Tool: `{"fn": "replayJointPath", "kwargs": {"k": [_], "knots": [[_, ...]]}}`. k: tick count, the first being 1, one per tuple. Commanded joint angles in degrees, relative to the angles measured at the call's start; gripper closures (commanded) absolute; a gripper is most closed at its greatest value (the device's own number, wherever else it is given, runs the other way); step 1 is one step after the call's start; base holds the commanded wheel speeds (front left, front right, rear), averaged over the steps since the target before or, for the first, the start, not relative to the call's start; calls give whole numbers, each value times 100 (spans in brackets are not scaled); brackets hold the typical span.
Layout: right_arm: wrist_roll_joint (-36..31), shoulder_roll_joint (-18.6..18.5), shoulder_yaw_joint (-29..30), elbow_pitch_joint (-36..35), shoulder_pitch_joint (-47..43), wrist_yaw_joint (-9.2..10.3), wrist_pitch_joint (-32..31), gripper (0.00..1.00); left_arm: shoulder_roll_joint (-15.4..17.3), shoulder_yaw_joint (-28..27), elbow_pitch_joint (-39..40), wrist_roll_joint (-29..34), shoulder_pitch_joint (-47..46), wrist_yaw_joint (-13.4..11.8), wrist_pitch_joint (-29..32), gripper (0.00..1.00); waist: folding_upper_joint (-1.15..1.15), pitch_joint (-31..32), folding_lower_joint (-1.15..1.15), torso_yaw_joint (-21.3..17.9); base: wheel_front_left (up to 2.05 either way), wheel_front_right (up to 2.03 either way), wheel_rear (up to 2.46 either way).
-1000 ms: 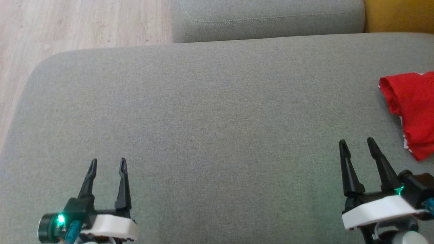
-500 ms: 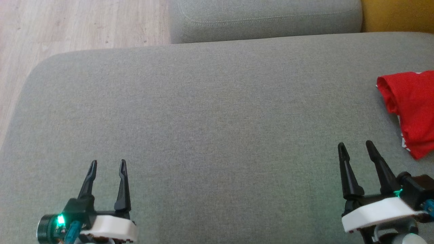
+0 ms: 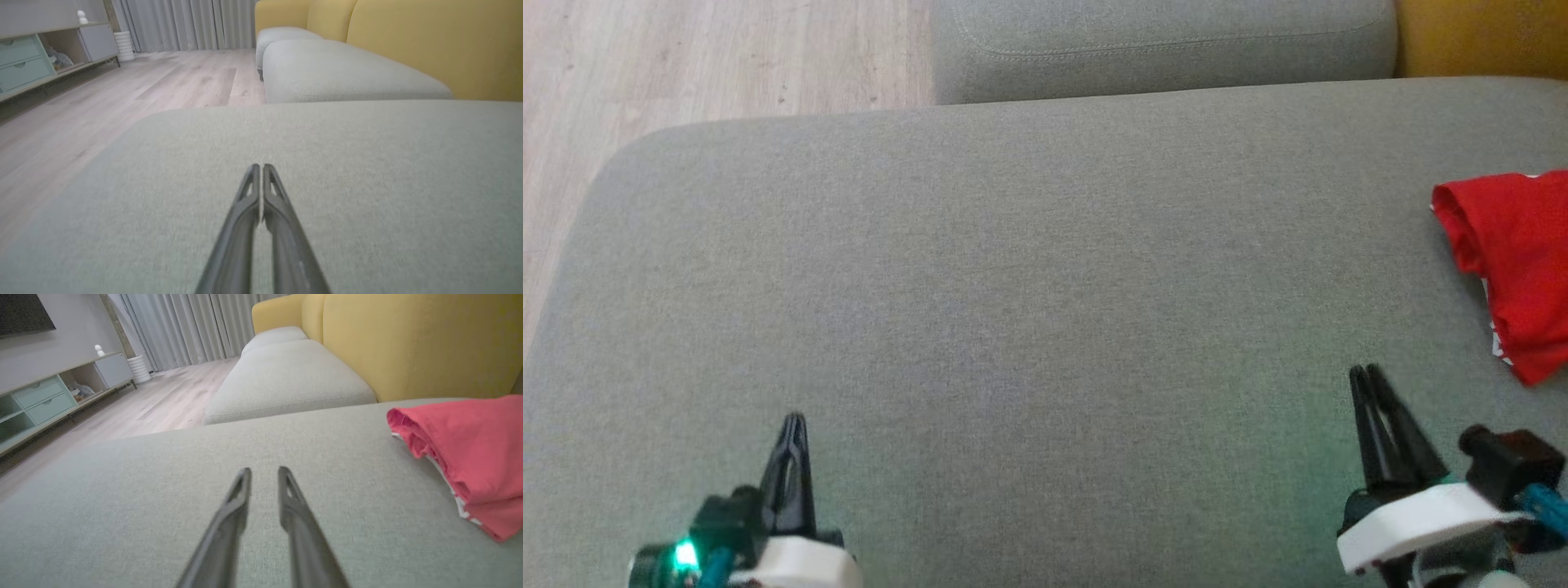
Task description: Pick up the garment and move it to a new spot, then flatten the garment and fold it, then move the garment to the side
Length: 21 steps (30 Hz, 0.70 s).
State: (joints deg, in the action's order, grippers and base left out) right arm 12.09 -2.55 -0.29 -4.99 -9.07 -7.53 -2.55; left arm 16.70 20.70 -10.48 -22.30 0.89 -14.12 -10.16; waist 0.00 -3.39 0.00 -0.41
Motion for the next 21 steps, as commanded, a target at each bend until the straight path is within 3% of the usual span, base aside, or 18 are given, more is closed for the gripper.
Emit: {"fn": "replayJointPath", "kwargs": {"k": [1,21], "knots": [[35,0,-6,21,-3,0,6,100,-14,-7,-12,-31,9,10,4,100,0,1,0,0,0,0,0],[1419,-93,-10,319,242,1,34,100,-193,-389,-78,-1197,-105,353,229,100,0,53,0,7,0,0,0]]}}
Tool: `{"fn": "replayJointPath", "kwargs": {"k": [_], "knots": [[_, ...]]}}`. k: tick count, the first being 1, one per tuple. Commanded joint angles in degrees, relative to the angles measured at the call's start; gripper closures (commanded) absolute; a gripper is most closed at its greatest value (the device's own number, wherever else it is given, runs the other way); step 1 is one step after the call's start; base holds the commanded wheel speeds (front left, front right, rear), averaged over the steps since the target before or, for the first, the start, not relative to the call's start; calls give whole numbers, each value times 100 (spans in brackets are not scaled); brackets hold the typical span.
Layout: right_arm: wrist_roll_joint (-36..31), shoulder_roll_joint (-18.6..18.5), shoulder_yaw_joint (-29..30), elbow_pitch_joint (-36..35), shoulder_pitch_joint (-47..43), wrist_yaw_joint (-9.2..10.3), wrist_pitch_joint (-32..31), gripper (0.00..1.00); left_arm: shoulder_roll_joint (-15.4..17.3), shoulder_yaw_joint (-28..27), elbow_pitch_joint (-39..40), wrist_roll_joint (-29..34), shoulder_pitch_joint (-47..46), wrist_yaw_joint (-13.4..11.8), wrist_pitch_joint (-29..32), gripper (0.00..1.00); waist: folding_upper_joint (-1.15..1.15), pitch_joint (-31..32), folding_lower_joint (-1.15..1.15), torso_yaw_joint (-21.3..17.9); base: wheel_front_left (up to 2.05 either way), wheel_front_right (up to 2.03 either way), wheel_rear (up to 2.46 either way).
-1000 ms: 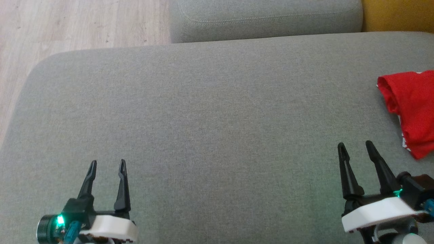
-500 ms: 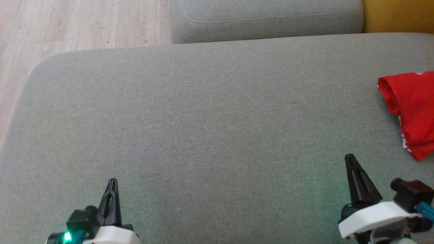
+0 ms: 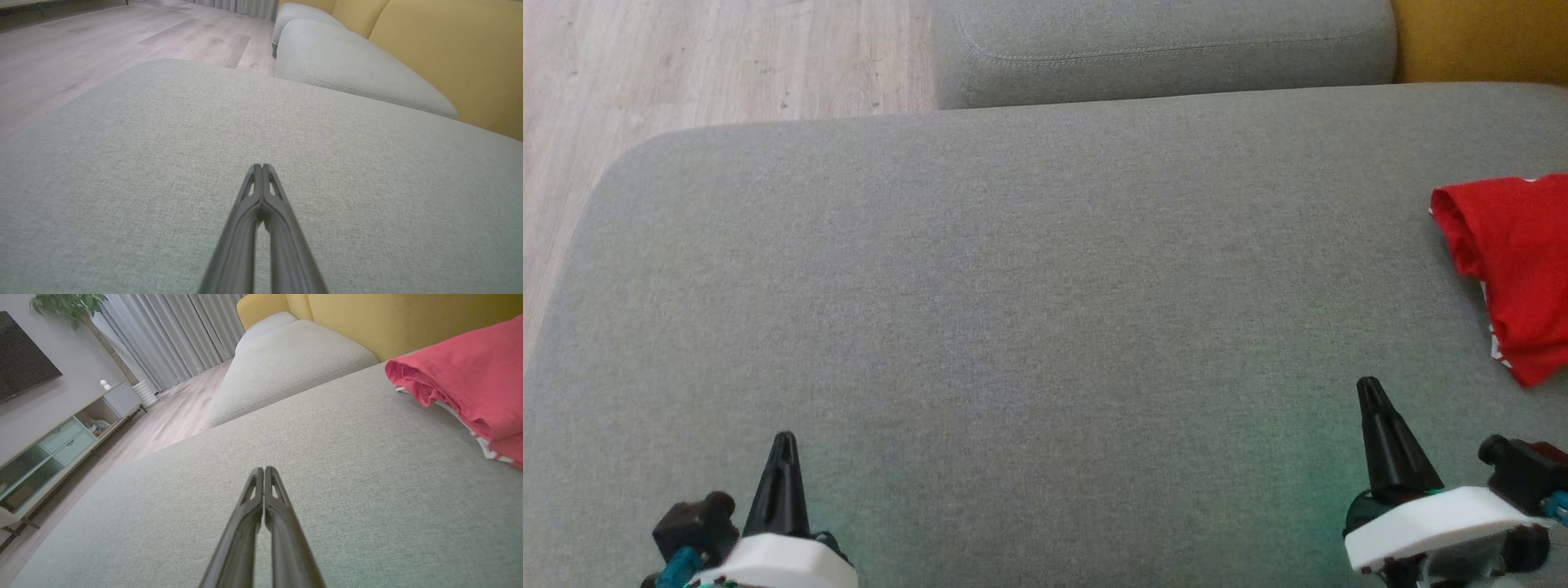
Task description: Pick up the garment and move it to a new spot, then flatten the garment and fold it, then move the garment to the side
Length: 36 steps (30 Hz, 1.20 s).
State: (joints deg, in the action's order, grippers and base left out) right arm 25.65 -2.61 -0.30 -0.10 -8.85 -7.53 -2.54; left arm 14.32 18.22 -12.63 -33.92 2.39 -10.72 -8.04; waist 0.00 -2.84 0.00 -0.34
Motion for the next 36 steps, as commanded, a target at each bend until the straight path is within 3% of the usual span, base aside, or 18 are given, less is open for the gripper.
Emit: {"fn": "replayJointPath", "kwargs": {"k": [1,36], "knots": [[131,-91,-8,-155,232,1,33,100,36,-160,133,-92,-262,30,28,100,0,1,0,0,0,0,0],[2456,-173,82,366,651,2,4,100,-314,-874,43,-2087,-459,637,455,100,0,91,0,12,0,0,0]]}}
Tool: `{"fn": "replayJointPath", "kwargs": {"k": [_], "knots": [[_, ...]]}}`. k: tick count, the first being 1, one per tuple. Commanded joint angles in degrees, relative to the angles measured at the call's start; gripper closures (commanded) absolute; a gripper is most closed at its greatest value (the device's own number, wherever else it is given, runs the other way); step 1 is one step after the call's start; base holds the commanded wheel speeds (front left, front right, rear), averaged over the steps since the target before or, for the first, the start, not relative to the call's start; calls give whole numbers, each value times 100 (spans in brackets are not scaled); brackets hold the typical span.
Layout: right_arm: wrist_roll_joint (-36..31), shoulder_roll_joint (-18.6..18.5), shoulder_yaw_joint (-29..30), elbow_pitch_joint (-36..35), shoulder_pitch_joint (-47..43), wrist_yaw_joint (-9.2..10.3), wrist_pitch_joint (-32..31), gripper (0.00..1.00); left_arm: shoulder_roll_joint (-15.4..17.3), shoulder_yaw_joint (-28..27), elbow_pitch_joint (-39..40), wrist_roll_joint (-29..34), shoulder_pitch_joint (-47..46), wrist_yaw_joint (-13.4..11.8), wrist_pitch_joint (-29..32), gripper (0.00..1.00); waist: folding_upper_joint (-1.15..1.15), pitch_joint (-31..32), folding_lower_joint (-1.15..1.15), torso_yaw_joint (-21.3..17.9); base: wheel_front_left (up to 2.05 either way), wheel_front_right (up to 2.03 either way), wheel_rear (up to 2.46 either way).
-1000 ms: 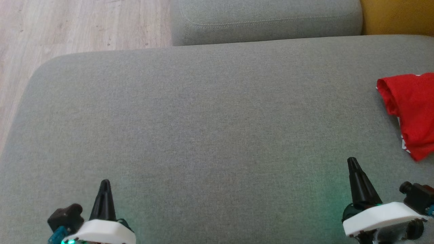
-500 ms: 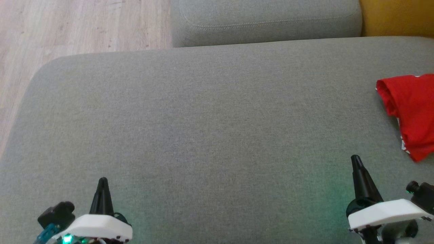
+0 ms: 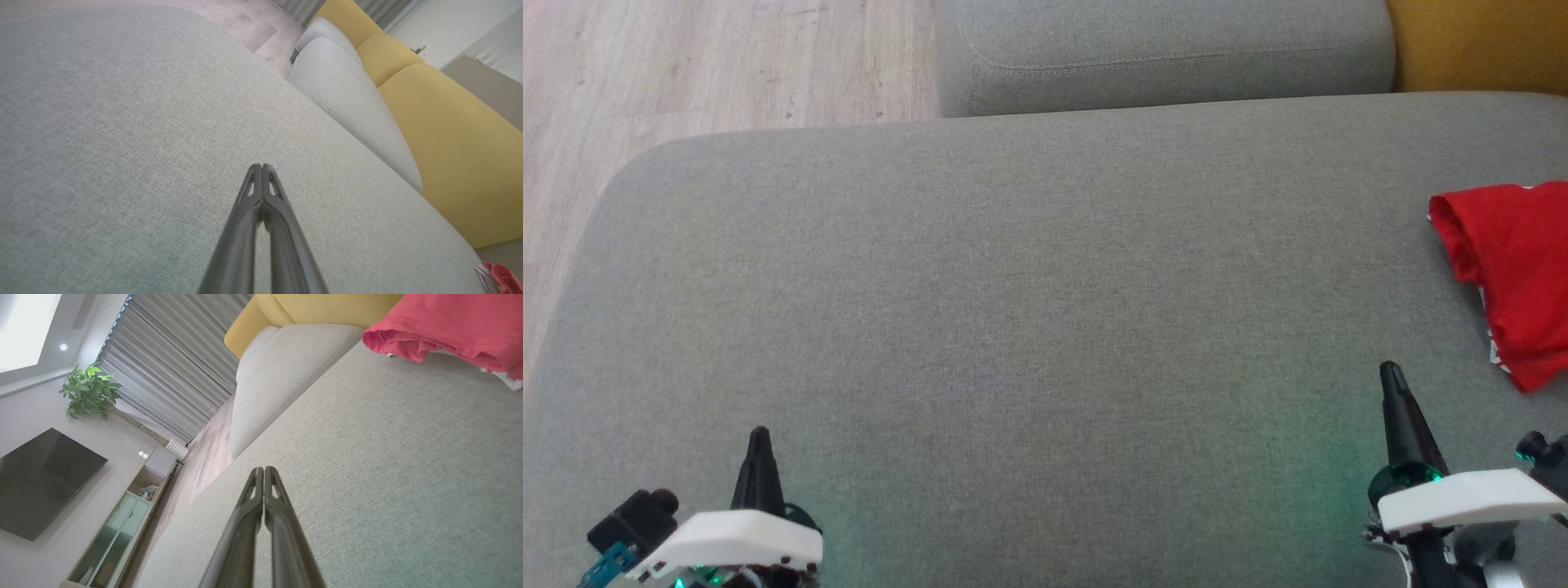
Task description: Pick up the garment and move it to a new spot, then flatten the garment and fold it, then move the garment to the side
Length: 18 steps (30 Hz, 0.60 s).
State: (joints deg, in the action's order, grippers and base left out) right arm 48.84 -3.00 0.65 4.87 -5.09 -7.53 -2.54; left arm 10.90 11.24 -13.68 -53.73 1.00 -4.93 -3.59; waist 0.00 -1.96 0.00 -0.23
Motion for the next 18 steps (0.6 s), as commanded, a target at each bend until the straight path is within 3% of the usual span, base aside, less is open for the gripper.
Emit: {"fn": "replayJointPath", "kwargs": {"k": [1,18], "knots": [[202,-135,-10,-117,286,2,2,100,18,-198,146,-163,-326,75,23,100,0,4,0,1,0,0,0],[1241,-151,60,123,479,3,-35,100,-154,-540,105,-1062,-416,352,231,100,0,45,0,6,0,0,0]]}}
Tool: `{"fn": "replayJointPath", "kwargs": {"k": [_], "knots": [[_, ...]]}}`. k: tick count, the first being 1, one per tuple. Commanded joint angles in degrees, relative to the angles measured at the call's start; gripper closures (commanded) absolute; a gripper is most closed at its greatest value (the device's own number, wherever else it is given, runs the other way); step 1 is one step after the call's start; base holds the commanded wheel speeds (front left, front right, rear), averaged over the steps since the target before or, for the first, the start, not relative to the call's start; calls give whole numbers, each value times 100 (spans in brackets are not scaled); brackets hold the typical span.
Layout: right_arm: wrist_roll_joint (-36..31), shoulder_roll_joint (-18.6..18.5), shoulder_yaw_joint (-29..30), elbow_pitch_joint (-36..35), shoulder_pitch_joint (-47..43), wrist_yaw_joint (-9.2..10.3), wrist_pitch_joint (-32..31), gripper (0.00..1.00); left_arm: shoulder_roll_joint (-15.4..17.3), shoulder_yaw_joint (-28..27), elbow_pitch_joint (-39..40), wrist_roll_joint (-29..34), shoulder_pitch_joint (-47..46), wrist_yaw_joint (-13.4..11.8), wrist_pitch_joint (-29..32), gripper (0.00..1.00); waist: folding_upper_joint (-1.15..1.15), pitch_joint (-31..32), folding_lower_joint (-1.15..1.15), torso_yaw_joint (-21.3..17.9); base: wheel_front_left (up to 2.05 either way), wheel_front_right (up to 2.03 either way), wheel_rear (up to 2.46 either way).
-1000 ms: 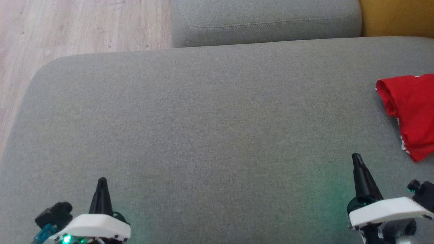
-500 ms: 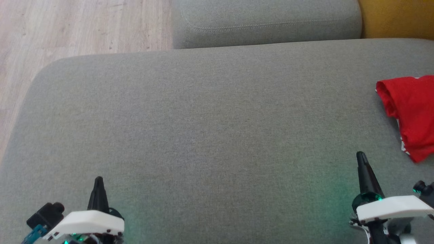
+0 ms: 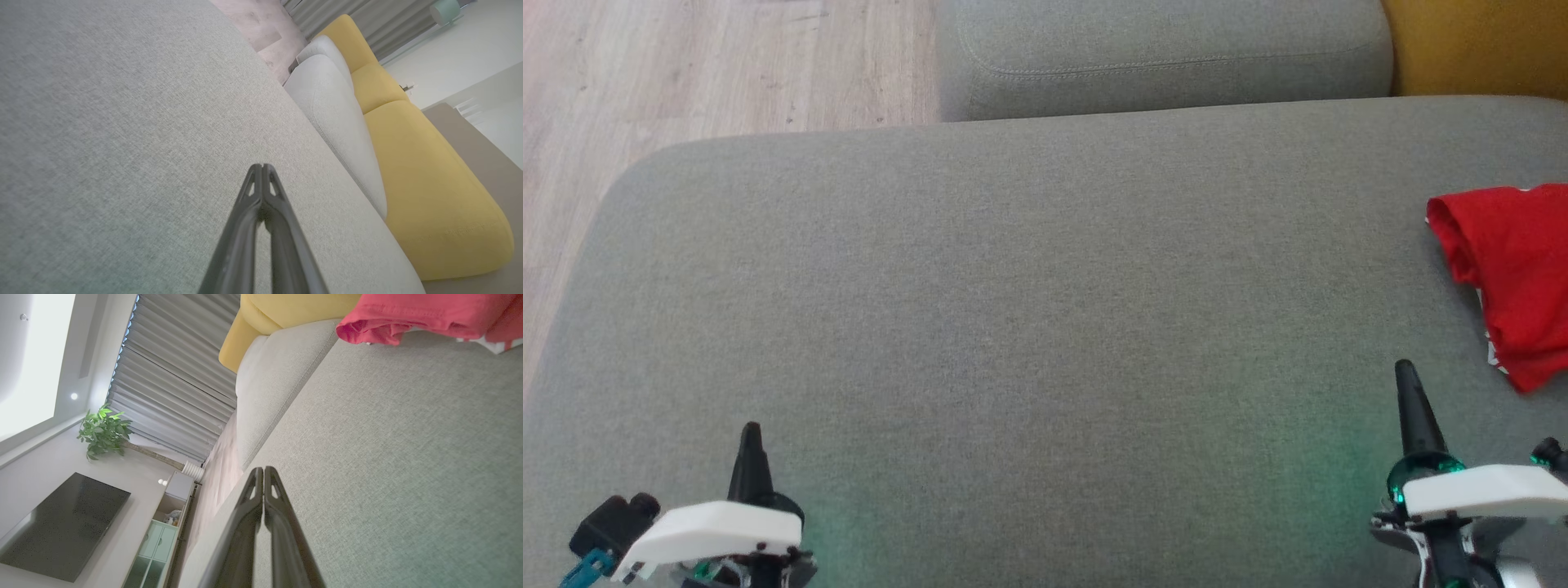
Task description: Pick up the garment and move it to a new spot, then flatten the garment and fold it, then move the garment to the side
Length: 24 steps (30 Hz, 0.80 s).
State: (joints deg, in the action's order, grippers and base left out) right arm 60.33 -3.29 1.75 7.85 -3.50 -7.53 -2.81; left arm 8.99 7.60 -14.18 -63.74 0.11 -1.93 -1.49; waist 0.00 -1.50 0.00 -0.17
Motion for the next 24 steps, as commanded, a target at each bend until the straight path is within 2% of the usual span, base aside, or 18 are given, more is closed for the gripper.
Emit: {"fn": "replayJointPath", "kwargs": {"k": [1,24], "knots": [[156,-123,-45,-159,332,3,-11,100,27,-197,151,-117,-333,69,34,100,0,2,0,1,0,0,0],[1630,-131,77,187,611,3,-81,100,-227,-700,90,-1399,-464,466,341,100,0,61,0,8,0,0,0]]}}
